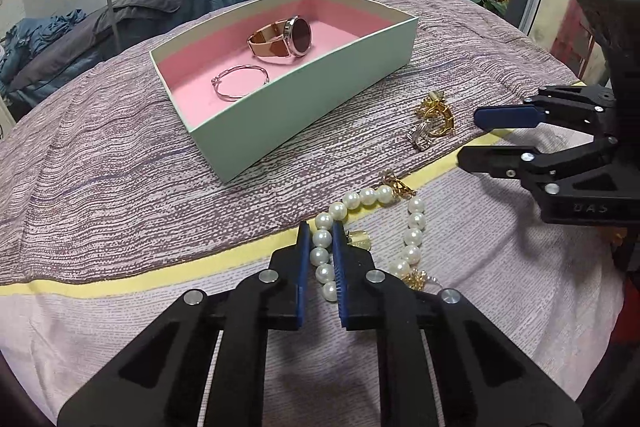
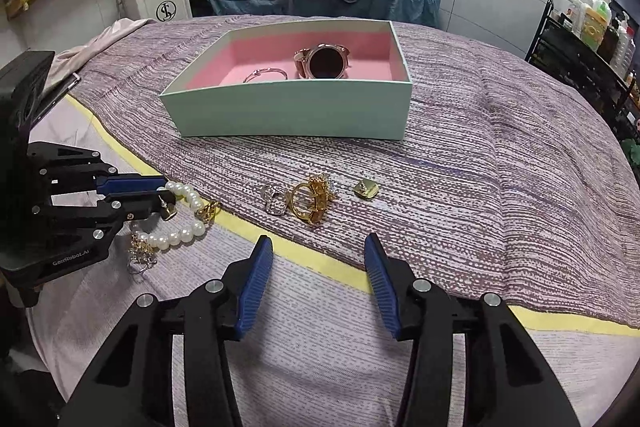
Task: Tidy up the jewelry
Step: 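Grasp the pearl bracelet with the left tool while the right tool grasps a gold ring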
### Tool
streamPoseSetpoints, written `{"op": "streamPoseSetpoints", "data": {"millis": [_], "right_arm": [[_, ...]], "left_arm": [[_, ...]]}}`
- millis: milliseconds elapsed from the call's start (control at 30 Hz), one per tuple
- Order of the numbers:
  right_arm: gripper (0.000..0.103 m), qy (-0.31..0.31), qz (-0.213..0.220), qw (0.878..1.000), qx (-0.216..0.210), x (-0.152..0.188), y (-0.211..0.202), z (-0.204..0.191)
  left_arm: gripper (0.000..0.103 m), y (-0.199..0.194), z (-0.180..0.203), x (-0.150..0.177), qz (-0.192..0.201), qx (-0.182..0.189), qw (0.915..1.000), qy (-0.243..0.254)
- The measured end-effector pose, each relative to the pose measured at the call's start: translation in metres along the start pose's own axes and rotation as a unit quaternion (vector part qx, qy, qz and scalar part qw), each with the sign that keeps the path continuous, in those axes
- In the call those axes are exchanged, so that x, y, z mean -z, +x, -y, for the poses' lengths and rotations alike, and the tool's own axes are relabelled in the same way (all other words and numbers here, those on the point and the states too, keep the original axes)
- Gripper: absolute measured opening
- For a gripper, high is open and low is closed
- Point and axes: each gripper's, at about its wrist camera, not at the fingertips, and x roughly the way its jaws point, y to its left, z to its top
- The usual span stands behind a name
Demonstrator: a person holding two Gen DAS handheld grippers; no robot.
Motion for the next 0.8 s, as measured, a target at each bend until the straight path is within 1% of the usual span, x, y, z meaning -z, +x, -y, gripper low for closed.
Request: {"op": "streamPoseSetpoints", "data": {"millis": [200, 300, 367, 467, 533, 800], "right_arm": [[0.039, -0.013, -0.006, 1.0, 0.005, -0.011, 0.01, -0.003], [0.029, -0.017, -0.005, 1.0, 0.004, -0.016, 0.014, -0.006], [0.018, -0.019, -0.004, 1.0, 0.0, -0.018, 0.015, -0.006], [0.012, -0.009, -0.003, 1.0, -0.007, -0.018, 0.015, -0.003], [0.011, 0.001, -0.003, 1.0, -0.014, -0.017, 0.013, 0.001], [0.01, 0.023, 0.007, 0.999, -0.03, -0.009, 0.0, 0.007]], "left_arm": [[0.01, -0.002, 0.001, 0.0, 0.005, 0.004, 1.0, 0.0], [0.01, -0.004, 0.002, 0.001, 0.007, 0.005, 1.0, 0.001], [0.01, -0.006, 0.002, 0.001, 0.008, 0.005, 1.0, 0.0], [0.01, -0.01, 0.002, 0.002, 0.013, 0.005, 0.9999, 0.001], [0.01, -0.014, 0.001, 0.003, 0.016, 0.005, 0.9999, 0.0], [0.01, -0.025, -0.001, 0.004, 0.029, 0.009, 0.9995, -0.002]]}}
